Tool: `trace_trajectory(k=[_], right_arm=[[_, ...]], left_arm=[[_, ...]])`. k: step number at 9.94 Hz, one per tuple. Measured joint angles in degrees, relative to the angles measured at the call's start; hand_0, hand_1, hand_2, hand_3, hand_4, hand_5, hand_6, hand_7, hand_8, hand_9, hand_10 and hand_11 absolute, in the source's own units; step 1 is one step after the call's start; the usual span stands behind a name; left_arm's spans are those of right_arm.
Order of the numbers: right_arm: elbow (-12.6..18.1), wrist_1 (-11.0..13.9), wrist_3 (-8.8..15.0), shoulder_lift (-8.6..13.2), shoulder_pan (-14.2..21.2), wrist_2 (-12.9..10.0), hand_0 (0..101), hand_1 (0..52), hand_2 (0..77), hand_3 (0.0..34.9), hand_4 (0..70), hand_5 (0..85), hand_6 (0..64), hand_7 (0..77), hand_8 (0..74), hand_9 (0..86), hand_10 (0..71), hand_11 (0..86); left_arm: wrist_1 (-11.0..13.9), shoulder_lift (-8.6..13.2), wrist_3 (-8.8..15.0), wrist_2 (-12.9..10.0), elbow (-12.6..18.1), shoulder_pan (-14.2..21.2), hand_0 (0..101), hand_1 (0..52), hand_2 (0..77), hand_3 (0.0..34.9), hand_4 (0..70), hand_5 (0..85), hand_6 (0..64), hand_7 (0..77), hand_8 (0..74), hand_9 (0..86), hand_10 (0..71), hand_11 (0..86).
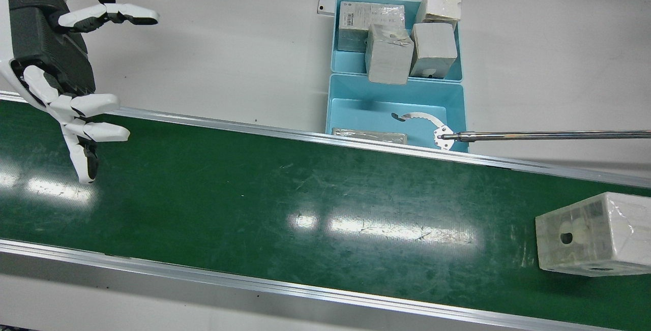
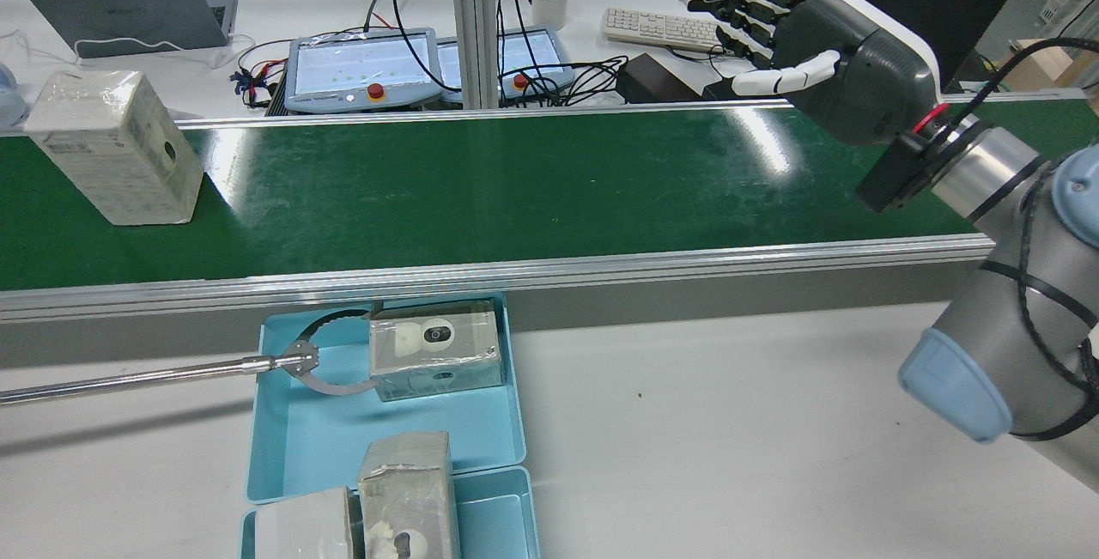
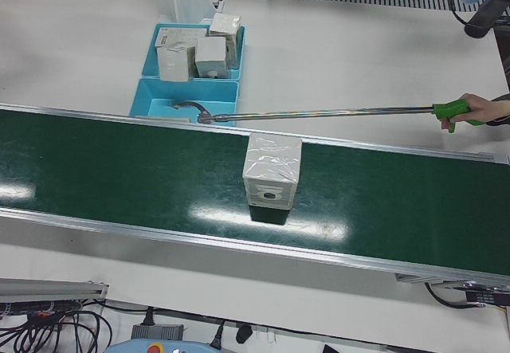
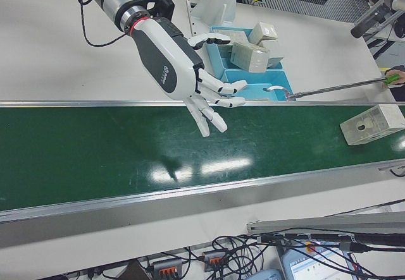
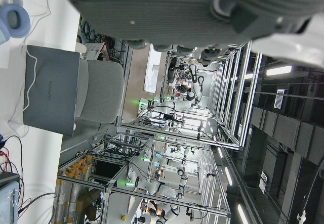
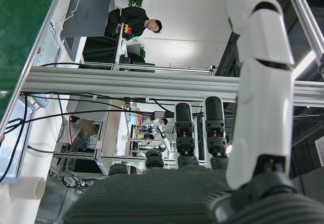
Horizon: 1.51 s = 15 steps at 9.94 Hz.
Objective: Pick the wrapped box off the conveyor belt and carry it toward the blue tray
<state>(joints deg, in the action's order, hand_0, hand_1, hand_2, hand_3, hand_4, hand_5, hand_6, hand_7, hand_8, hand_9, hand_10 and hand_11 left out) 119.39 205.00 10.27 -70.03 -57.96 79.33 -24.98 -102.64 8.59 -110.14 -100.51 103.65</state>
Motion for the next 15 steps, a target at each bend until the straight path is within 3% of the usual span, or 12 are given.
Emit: trace_trajectory(k=[4, 7, 8, 10, 14, 15], right_arm=[[-2.16, -0.03, -1.25, -0.77, -2.70, 0.65, 47, 13.6, 19.6, 12.7, 20.2, 32.2, 9.3, 26.7, 2.2, 8.2, 0.0, 1.1], [-2.29, 0.97, -4.61, -2.99, -3.40, 2.96, 47, 13.6, 19.6, 12.5, 16.4, 32.2, 7.1, 22.9, 1.1, 4.9, 0.0, 1.1], [-2.50, 1.36, -5.54, -3.33, -3.40, 3.24, 48, 18.0, 21.3, 12.4, 16.4, 32.2, 6.5, 23.5, 0.0, 6.0, 0.0, 1.1], [-2.87, 1.59, -5.59, -3.31, -2.84, 3.23, 48, 16.4, 21.8, 13.1, 14.2, 32.2, 6.0, 23.5, 1.1, 6.0, 0.0, 1.1], [-4.31, 1.54, -5.11, -3.39, -2.56, 3.30, 47, 14.2, 23.5, 13.7, 16.9, 32.2, 6.5, 24.5, 1.1, 6.5, 0.0, 1.1], [-4.50, 1.51, -5.03, -3.27, -2.40, 3.13, 47, 12.5, 19.1, 13.1, 15.8, 30.0, 6.5, 24.0, 1.1, 6.5, 0.0, 1.1]], left_arm=[[0.00, 0.00, 0.00, 0.00, 0.00, 0.00, 0, 0.0, 0.5, 0.0, 0.0, 1.1, 0.0, 0.0, 0.0, 0.0, 0.0, 0.0], [0.00, 0.00, 0.00, 0.00, 0.00, 0.00, 0, 0.0, 0.5, 0.0, 0.0, 0.5, 0.0, 0.0, 0.0, 0.0, 0.0, 0.0], [0.00, 0.00, 0.00, 0.00, 0.00, 0.00, 0, 0.0, 0.5, 0.0, 0.0, 0.5, 0.0, 0.0, 0.0, 0.0, 0.0, 0.0], [0.00, 0.00, 0.00, 0.00, 0.00, 0.00, 0, 0.0, 0.5, 0.0, 0.0, 1.1, 0.0, 0.0, 0.0, 0.0, 0.5, 0.0], [0.00, 0.00, 0.00, 0.00, 0.00, 0.00, 0, 0.0, 0.5, 0.0, 0.0, 1.1, 0.0, 0.0, 0.0, 0.0, 0.5, 0.0], [0.00, 0.00, 0.00, 0.00, 0.00, 0.00, 0, 0.0, 0.5, 0.0, 0.0, 1.1, 0.0, 0.0, 0.0, 0.0, 0.5, 0.0]])
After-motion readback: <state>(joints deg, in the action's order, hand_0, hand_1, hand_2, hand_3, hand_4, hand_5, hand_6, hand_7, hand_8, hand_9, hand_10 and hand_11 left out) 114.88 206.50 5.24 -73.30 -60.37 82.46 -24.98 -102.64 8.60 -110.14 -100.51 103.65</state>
